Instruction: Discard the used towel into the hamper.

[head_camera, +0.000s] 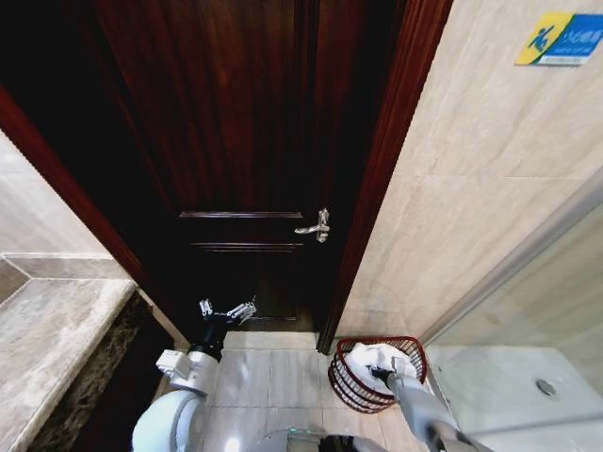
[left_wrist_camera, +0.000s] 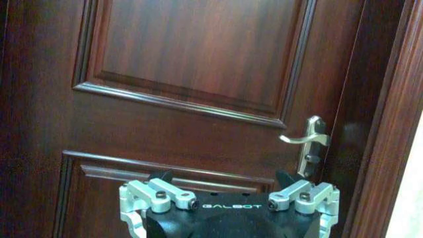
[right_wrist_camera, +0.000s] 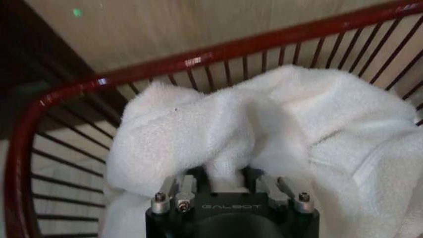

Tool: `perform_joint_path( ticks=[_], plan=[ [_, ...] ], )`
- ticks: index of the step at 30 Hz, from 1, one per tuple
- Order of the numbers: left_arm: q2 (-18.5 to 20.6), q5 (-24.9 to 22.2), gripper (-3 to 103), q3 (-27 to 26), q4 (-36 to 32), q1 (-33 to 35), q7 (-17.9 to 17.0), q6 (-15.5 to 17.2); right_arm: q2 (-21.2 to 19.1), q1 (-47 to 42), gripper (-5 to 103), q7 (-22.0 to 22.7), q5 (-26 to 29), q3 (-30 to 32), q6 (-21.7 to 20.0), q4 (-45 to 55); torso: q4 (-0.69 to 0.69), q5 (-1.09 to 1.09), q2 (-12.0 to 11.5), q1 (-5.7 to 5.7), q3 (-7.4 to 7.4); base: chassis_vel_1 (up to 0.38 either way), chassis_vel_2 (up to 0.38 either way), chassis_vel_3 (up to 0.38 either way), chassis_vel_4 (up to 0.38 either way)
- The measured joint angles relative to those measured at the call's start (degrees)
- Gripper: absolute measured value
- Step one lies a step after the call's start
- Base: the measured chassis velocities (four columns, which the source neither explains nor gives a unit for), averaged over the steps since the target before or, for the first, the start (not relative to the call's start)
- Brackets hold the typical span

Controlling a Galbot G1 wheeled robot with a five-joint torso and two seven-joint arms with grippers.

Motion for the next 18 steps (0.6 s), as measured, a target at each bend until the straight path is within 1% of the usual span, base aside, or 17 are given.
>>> perform_joint_path(
  ticks=[1,2,4,5,6,7,9,10,11,12,13,14,15,16,18],
  plan=[
    [-0.01,0.0,100,0.0,0.0,0.0,0.0,0.0,-0.04,-1.78,48,0.0,1.16,-0.35,-0.3,2.75,-0.01,0.0,0.0,0.0,0.0,0.0,0.0,0.0,0.0],
    [-0.01,0.0,100,0.0,0.0,0.0,0.0,0.0,-0.04,-1.78,48,0.0,1.16,-0.35,-0.3,2.75,-0.01,0.0,0.0,0.0,0.0,0.0,0.0,0.0,0.0],
    [-0.01,0.0,100,0.0,0.0,0.0,0.0,0.0,-0.44,-5.52,59,0.0,2.76,-0.84,-0.59,8.81,-0.02,0.01,0.0,0.0,0.0,0.0,0.0,0.0,0.0],
    [0.0,0.0,100,0.0,0.0,0.0,0.0,0.0,-0.8,-6.98,59,-0.03,3.35,-0.92,-0.49,11.38,-0.01,-0.03,0.0,0.0,0.0,0.0,0.0,0.0,0.0],
    [0.0,0.0,100,0.0,0.0,0.0,0.0,0.0,-1.16,-8.35,64,-0.11,3.82,-0.94,-0.02,13.45,-0.01,-0.04,0.0,0.0,0.0,0.0,0.0,0.0,0.0],
    [0.0,0.0,100,0.0,0.0,0.0,0.0,0.0,-1.16,-8.35,64,-0.11,3.82,-0.94,-0.02,13.45,-0.01,-0.04,0.0,0.0,0.0,0.0,0.0,0.0,0.0],
    [0.0,0.0,100,0.0,0.0,0.0,0.0,0.0,-2.29,-11.52,75,-0.86,6.49,-0.99,1.88,18.25,-0.02,-0.01,0.0,0.0,0.0,0.0,0.0,0.0,0.0],
    [0.0,0.0,100,0.0,0.0,0.0,0.0,0.0,-2.93,-13.19,80,-1.87,8.1,-0.98,3.65,20.63,-0.02,-0.06,0.0,0.0,-0.01,0.0,0.0,0.0,0.0],
    [0.0,0.0,100,0.0,0.0,0.0,0.0,0.0,-3.37,-14.62,80,-2.69,9.15,-0.91,4.95,22.53,-0.02,-0.07,0.0,0.0,-0.01,0.0,0.0,0.0,0.0],
    [0.0,0.0,100,0.0,0.0,0.0,0.0,0.0,-3.37,-14.62,80,-2.69,9.15,-0.91,4.95,22.53,-0.02,-0.07,0.0,0.0,-0.01,0.0,0.0,0.0,0.0],
    [0.0,0.0,100,0.0,0.0,0.0,0.0,0.0,-3.67,-15.89,85,-3.08,9.84,-0.86,5.55,24.2,-0.02,-0.06,0.0,0.0,-0.01,0.0,0.0,0.0,0.0],
    [0.01,0.0,100,0.0,0.0,0.0,0.0,0.0,-4.23,-19.3,95,-3.42,11.36,-0.81,6.44,28.76,-0.02,-0.01,0.0,0.0,-0.01,0.0,0.0,0.0,0.0],
    [0.01,0.0,100,0.0,0.0,0.0,0.0,0.0,-4.23,-19.3,95,-3.42,11.36,-0.81,6.44,28.76,-0.02,-0.01,0.0,0.0,-0.01,0.0,0.0,0.0,0.0],
    [0.0,0.0,100,0.0,0.0,0.0,0.0,0.0,-4.35,-20.89,95,-3.41,11.9,-0.75,6.52,30.97,-0.02,-0.03,0.0,0.0,-0.01,0.0,0.0,0.0,0.0],
    [0.01,0.0,100,0.0,0.0,0.0,0.0,0.0,-4.42,-25.05,100,-2.97,12.49,-0.51,6.96,36.86,-0.03,-0.02,0.0,-0.01,-0.01,0.0,0.0,0.0,0.0]
  ],
)
